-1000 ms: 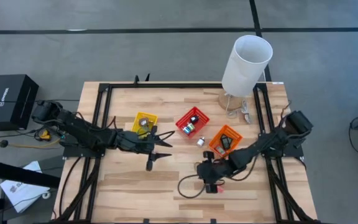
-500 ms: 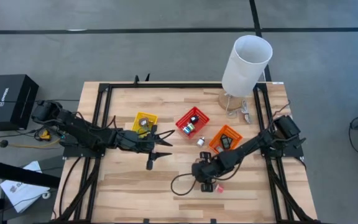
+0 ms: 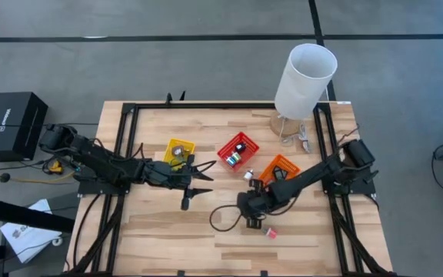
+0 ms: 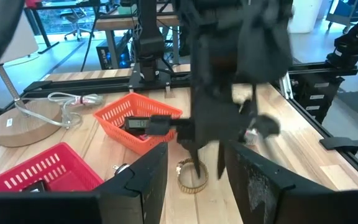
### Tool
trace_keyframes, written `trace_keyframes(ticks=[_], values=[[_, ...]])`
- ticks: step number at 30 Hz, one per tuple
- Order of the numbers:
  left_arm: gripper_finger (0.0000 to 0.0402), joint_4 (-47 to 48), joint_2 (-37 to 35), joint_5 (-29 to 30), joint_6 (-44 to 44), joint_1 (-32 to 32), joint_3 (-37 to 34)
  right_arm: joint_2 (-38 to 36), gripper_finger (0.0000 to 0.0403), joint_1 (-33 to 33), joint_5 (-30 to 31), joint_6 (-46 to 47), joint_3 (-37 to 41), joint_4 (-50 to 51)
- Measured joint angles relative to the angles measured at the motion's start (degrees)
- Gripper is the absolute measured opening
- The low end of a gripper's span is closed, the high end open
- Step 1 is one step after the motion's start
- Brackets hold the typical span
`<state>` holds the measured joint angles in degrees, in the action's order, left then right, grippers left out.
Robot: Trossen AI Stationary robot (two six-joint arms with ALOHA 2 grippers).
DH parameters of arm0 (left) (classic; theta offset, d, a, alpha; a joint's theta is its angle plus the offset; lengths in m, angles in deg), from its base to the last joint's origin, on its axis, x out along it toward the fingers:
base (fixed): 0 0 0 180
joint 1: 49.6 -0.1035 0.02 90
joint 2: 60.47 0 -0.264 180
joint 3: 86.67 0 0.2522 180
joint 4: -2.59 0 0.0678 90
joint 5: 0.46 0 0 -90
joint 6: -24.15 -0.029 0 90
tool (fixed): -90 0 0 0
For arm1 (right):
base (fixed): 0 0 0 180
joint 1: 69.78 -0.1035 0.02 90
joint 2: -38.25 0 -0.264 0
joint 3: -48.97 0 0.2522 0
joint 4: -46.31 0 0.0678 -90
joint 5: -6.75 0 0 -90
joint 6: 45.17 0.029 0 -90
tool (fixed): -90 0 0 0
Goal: Pick & Place Office items
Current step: Put the gold watch into the yellow bin
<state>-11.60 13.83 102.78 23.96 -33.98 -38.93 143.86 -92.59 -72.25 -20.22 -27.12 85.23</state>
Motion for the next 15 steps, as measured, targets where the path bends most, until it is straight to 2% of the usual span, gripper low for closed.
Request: trace_keyframes(ticks=[9,15], values=[[0.0153,0.0,0.0,0.0,0.0,0.0,0.0,4.7,0.0125,1.2,-2.9,0.6,-0.2,0.1],[0.0153,0.0,0.0,0.0,0.0,0.0,0.0,4.8,0.0090,1.5,-2.8,0.1,-0.2,-0.1]])
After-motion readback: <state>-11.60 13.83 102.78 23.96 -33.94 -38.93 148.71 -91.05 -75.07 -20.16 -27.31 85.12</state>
